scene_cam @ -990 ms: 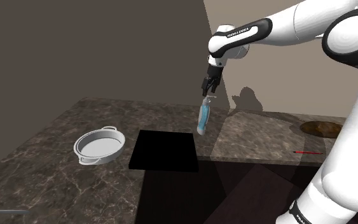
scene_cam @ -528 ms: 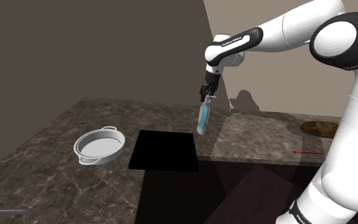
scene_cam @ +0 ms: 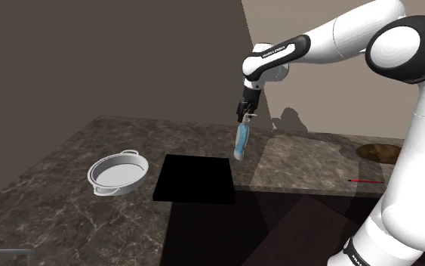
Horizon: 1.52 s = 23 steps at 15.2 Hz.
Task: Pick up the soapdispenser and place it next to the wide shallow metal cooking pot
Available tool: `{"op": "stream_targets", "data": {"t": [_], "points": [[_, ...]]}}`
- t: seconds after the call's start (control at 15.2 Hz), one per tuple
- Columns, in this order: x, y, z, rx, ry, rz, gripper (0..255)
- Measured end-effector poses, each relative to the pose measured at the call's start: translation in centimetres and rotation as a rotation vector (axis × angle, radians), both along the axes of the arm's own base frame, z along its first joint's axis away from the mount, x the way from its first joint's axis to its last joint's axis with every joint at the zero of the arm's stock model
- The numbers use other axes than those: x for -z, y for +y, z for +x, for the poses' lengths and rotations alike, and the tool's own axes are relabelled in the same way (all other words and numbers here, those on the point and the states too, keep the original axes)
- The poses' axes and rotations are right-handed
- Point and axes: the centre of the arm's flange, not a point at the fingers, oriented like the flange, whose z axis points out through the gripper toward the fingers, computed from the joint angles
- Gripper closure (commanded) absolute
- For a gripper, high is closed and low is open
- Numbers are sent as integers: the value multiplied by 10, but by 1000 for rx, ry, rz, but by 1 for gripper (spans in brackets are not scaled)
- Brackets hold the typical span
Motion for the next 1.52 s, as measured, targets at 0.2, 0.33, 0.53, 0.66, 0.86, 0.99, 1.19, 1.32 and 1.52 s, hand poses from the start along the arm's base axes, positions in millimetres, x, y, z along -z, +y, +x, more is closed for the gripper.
{"op": "stream_targets", "data": {"t": [0.2, 0.33, 0.53, 0.66, 0.86, 0.99, 1.19, 1.32, 1.52], "points": [[0, 0, 0, 0, 0, 0, 255], [0, 0, 0, 0, 0, 0, 255], [0, 0, 0, 0, 0, 0, 255], [0, 0, 0, 0, 0, 0, 255], [-6, 0, 0, 0, 0, 0, 255], [-16, 1, 0, 0, 0, 0, 255], [-30, -2, -1, 0, 0, 0, 255], [-42, 1, 0, 0, 0, 0, 255], [-58, -1, -1, 0, 0, 0, 255]]}}
